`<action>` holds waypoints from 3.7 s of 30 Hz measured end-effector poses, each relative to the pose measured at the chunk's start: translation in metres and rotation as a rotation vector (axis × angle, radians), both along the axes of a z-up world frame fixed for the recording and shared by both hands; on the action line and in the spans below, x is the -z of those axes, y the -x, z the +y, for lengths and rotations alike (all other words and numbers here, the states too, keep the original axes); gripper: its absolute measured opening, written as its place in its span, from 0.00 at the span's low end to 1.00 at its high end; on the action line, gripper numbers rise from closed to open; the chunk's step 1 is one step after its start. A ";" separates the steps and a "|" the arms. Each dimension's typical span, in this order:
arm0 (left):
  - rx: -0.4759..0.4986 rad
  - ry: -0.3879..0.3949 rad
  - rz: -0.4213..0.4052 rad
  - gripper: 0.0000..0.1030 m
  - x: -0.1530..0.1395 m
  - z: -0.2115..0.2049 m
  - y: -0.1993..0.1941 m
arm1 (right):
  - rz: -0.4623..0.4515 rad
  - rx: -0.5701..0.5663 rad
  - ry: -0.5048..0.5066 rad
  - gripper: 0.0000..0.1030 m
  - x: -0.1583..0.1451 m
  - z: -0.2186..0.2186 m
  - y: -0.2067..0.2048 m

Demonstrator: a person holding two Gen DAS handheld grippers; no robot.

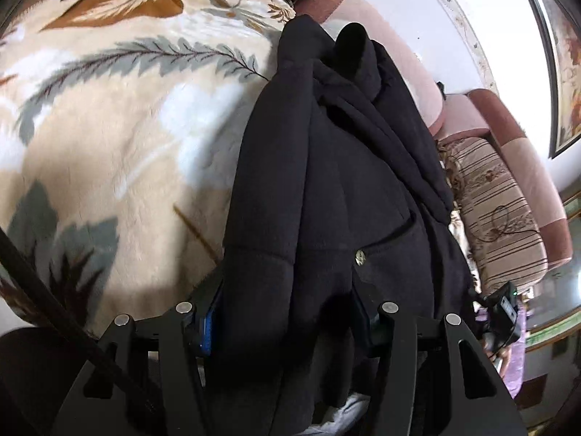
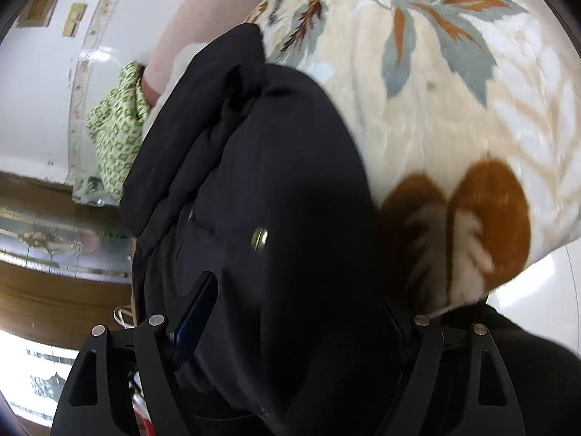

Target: Fold large clothes

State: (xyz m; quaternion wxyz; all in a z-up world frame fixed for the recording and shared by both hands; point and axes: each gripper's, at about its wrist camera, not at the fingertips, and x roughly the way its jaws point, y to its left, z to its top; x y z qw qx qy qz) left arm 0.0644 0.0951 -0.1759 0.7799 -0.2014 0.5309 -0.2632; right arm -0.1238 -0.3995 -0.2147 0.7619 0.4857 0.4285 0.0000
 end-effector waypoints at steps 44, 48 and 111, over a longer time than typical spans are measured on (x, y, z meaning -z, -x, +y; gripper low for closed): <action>-0.225 -0.199 -0.028 0.15 -0.103 -0.145 -0.290 | -0.171 0.092 0.293 0.15 -0.124 -0.066 -0.285; -0.255 -0.209 0.037 0.17 -0.058 -0.157 -0.325 | -0.084 0.079 0.276 0.16 -0.079 -0.083 -0.326; -0.472 -0.304 -0.306 0.82 -0.096 -0.026 -0.159 | -0.148 -0.344 0.906 0.47 -0.116 0.232 -0.478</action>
